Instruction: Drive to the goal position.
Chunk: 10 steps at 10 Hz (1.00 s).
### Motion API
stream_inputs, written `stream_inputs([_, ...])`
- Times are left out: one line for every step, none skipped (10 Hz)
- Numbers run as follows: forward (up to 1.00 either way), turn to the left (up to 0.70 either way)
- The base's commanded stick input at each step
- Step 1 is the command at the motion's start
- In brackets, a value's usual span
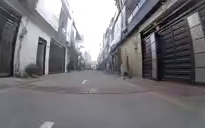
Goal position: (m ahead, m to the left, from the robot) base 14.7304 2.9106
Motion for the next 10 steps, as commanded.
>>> stream_inputs([0.70, 0.00])
stream_inputs([0.70, 0.00])
stream_inputs([0.70, 0.00])
stream_inputs([0.70, 0.00])
stream_inputs([0.70, 0.00])
stream_inputs([0.70, 0.00])
stream_inputs([0.70, 0.00])
stream_inputs([0.70, 0.00])
stream_inputs([0.70, 0.00])
stream_inputs([0.70, 0.00])
